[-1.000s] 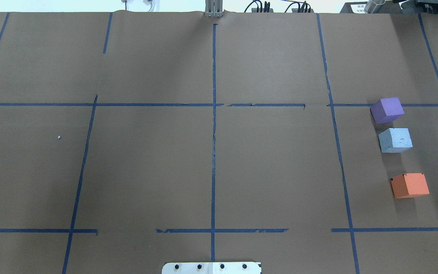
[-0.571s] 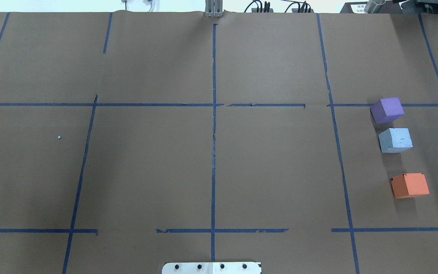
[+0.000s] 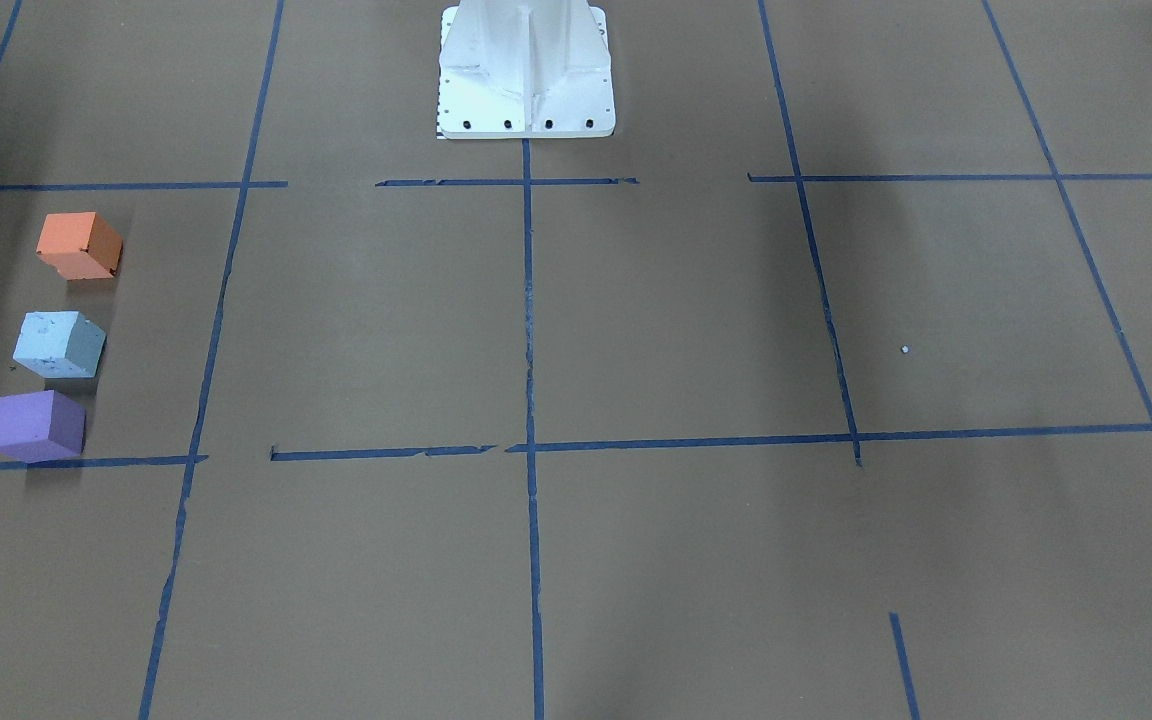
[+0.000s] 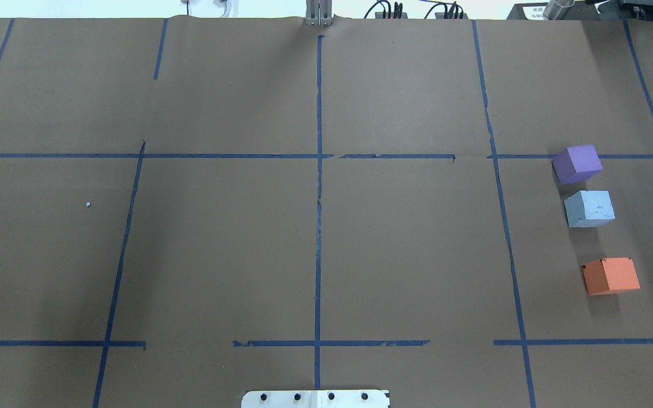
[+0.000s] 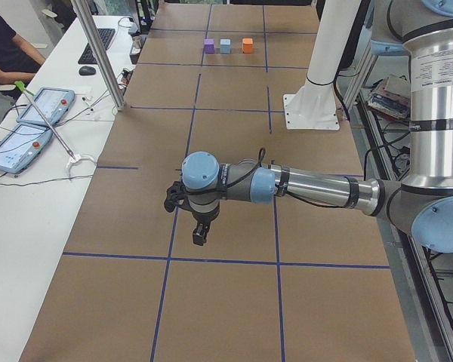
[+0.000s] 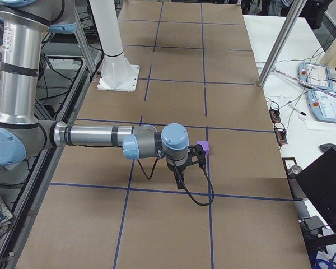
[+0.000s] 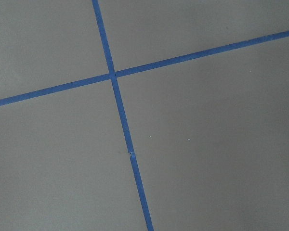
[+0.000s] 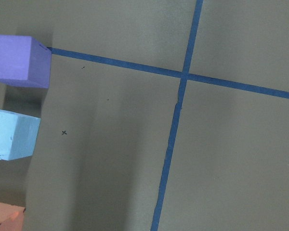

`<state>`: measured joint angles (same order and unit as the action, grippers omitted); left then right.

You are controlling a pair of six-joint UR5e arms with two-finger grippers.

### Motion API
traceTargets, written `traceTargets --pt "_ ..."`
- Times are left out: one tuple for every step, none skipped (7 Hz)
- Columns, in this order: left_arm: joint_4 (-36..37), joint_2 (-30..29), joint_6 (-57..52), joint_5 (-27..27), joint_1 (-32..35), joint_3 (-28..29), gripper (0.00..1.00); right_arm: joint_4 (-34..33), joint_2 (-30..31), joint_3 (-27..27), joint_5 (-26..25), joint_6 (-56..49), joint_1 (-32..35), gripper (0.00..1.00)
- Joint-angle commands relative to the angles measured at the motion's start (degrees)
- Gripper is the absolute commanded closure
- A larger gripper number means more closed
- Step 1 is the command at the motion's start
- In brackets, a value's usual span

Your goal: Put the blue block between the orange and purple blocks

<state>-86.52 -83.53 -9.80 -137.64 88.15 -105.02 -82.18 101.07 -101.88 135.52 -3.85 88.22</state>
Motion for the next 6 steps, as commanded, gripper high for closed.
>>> traceTargets --pt "-0.32 -0.23 -0.04 2.44 0.01 -1.15 0.0 0.18 0.27 -0.16 0.35 -0.02 0.02 0.0" --pt "-0.32 -0.49 0.22 2.73 -0.26 -0.46 0.0 0.27 0.35 -0.08 0.18 -0.02 0.02 0.0" --pt "-0.23 -0.5 0.48 2.64 -0.34 0.07 0.0 0.27 0.35 -0.07 -0.17 -0.02 0.02 0.0" --pt "-0.23 -0.41 0.49 2.38 -0.26 -0.01 0.0 0.27 0.35 -0.07 -0.17 -0.02 0.02 0.0" --pt "-0.23 -0.32 0.4 2.64 -0.26 0.08 0.0 0.27 0.35 0.01 -0.17 -0.02 0.02 0.0" --pt "0.55 -0.06 0.4 2.47 -0.26 -0.79 0.0 0.27 0.27 0.19 -0.17 -0.02 0.02 0.0"
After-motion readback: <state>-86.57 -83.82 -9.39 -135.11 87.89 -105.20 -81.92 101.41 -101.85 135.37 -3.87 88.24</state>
